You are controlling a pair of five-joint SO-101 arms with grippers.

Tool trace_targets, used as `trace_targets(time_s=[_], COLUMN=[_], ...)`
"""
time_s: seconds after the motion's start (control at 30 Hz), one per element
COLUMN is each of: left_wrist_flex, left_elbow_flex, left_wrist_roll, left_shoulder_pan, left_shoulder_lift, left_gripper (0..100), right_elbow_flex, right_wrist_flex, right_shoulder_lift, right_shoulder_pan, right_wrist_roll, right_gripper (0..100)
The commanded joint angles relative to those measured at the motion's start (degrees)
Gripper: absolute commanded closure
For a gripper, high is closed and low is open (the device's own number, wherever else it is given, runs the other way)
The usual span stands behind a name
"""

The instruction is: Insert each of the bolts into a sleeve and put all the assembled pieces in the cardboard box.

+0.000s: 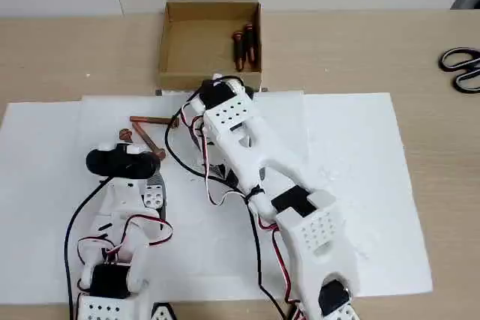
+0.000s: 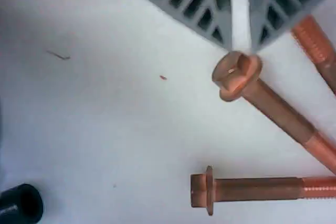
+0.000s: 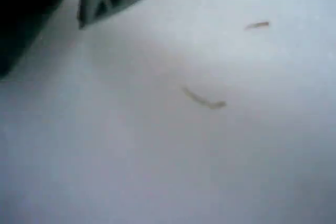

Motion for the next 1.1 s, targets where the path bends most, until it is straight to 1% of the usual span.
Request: trace_targets(time_s=[0.0,0.07,0.13,0.37,0.63,0.7,0.8,0.83,0.9,1.07], left_wrist_flex=[0.4,0.4,0.4,0.4,0.4,0.4,0.4,0.4,0.4,0.4], left_elbow_flex=[-0.3,-0.3,-0.3,-0.3,-0.3,-0.3,-0.3,-0.3,-0.3,-0.3], left_wrist_roll=[-0.3,-0.3,-0.3,-0.3,-0.3,-0.3,-0.3,-0.3,-0.3,-0.3], left_shoulder_pan=[0.2,0.2,0.2,0.2,0.2,0.2,0.2,0.2,0.2,0.2], left_shoulder_lift=[-0.3,-0.3,-0.3,-0.3,-0.3,-0.3,-0.3,-0.3,-0.3,-0.3], left_gripper=[99,99,99,99,99,99,99,99,99,99], right_elbow_flex=[-0.4,-0.4,-0.4,-0.4,-0.2,-0.2,-0.2,-0.2,-0.2,-0.6], right_wrist_flex=[-1.7,-2.3,-2.5,-2.1,-1.9,-1.9,-1.9,-1.8,-1.3,0.0], right_shoulder_lift=[-0.3,-0.3,-0.3,-0.1,-0.1,-0.1,-0.1,-0.1,-0.2,-1.3], right_shoulder_pan=[-0.3,-0.3,-0.3,-0.3,-1.5,-2.2,-3.2,-3.4,-3.4,-2.9], right_wrist_roll=[-0.6,-0.4,-0.4,-0.4,-0.4,-0.4,-0.5,-0.5,-0.5,-0.2], right_gripper=[80.6,85.6,88.3,83.1,83.4,87.8,98.5,99.8,98.3,99.6])
